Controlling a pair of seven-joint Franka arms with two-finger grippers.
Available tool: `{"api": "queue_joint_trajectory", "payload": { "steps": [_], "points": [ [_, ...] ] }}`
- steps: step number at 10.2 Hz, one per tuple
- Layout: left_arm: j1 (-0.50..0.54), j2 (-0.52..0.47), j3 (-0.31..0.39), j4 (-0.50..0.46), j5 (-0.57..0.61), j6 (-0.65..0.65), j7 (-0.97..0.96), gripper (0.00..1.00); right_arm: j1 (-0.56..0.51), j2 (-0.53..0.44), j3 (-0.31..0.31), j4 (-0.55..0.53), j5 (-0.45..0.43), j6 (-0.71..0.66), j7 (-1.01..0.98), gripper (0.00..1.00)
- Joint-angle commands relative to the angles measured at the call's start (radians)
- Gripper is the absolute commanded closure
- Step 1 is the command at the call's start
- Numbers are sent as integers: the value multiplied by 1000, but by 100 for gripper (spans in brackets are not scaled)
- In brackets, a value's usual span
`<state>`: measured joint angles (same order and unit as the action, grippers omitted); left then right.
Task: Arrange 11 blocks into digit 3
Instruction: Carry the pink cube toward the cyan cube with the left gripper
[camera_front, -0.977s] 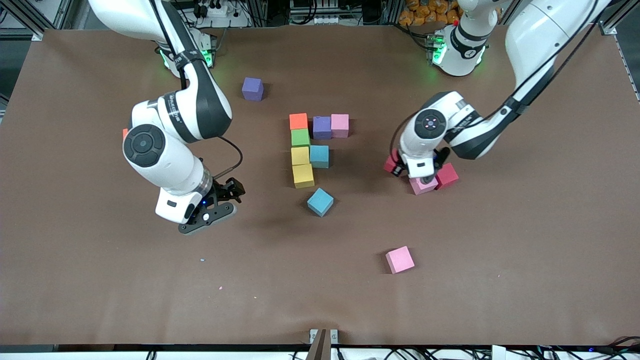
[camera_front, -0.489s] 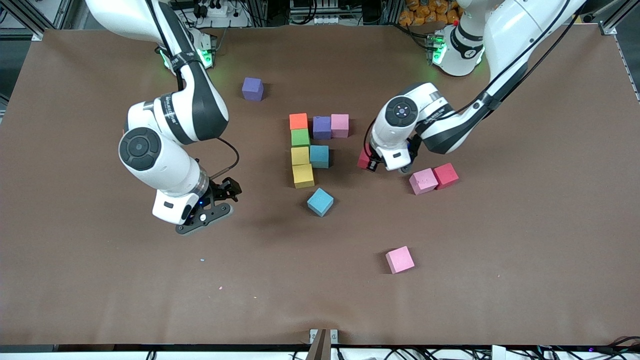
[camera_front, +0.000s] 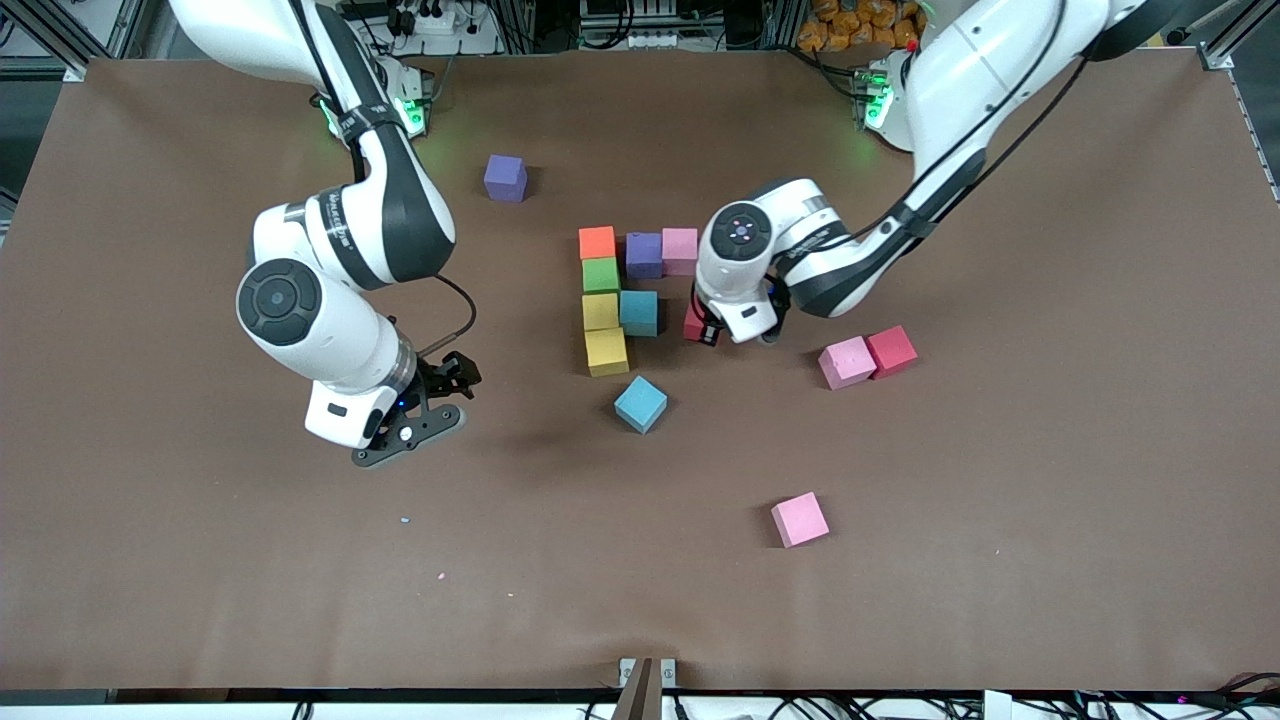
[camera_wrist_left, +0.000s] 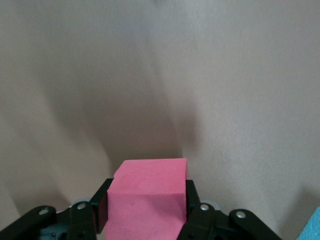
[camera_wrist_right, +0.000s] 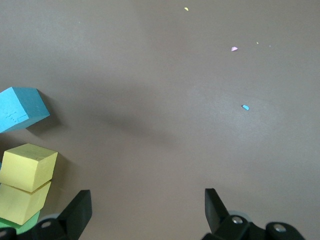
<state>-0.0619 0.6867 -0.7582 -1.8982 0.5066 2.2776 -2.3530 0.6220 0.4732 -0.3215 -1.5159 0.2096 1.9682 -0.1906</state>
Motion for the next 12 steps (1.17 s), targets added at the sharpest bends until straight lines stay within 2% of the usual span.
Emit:
{"api": "queue_joint_trajectory", "payload": {
  "steps": [1, 6, 12],
  "points": [
    [-29, 22, 16, 44, -16, -7, -99, 81, -18, -27, 16, -18, -15, -11, -16, 0],
    [-33, 22, 16, 44, -17, 11, -288, 81, -18, -27, 16, -20, -15, -12, -16, 0],
    [-82, 43, 17, 42, -5, 13, -289, 81, -21, -24, 16, -21, -15, -12, -16, 0]
  ]
}}
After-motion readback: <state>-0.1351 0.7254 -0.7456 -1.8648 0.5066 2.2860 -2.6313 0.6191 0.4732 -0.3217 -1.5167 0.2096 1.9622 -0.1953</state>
